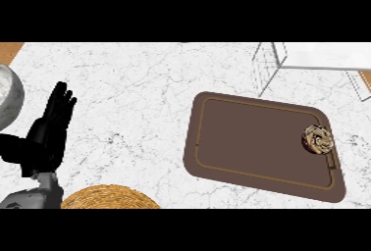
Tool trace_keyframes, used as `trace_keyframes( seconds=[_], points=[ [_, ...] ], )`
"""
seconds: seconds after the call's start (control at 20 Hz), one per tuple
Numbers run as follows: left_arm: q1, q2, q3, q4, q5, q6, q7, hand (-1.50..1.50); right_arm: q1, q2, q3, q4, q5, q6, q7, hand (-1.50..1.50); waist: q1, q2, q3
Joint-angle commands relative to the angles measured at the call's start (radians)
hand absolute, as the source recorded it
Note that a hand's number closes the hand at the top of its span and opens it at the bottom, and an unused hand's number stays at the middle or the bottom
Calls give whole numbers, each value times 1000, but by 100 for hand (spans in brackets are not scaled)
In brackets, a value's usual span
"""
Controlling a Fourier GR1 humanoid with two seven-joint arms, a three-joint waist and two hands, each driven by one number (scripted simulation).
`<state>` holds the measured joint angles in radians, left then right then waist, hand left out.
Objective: Pick the bell pepper from the tray and place it in the tiered shelf
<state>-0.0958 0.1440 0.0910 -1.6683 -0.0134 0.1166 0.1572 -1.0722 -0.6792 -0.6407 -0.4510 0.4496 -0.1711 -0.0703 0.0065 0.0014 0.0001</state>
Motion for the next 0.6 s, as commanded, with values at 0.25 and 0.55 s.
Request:
trace_keyframes(
  seconds=[0.25, 0.55],
  points=[
    [34, 0, 24, 13, 18, -15, -35, 0, 165, -196, -98, -6, -112, 109, 28, -150, -5, 1, 0],
    [70, -26, -14, -61, -14, 8, -9, 0, 331, -317, -168, -21, -215, 306, -22, -150, -12, -3, 1]
  ],
)
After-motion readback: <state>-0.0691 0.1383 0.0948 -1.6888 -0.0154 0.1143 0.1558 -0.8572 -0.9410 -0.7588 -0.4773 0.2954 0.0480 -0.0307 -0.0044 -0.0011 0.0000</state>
